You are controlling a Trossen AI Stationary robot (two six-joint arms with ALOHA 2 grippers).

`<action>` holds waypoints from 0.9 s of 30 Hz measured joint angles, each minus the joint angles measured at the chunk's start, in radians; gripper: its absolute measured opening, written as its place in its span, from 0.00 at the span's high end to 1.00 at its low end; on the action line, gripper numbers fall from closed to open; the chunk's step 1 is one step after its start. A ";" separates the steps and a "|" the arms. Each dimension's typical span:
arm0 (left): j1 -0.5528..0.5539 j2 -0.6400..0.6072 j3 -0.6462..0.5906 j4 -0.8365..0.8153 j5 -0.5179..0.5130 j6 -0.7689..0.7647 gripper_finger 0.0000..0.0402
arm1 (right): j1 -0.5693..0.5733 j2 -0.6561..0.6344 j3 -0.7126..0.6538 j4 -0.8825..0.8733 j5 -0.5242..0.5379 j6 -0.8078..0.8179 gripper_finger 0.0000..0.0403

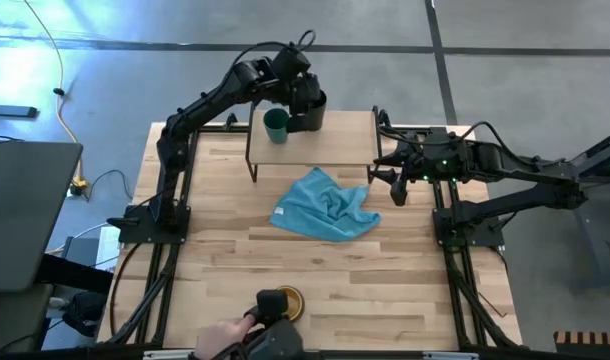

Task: Stack small to large cups/mugs on shelf
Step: Put the black cup on the shelf

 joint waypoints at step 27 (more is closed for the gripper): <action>-0.002 0.011 -0.002 -0.017 0.033 0.007 0.78 | -0.001 0.000 0.000 0.000 0.010 -0.003 0.63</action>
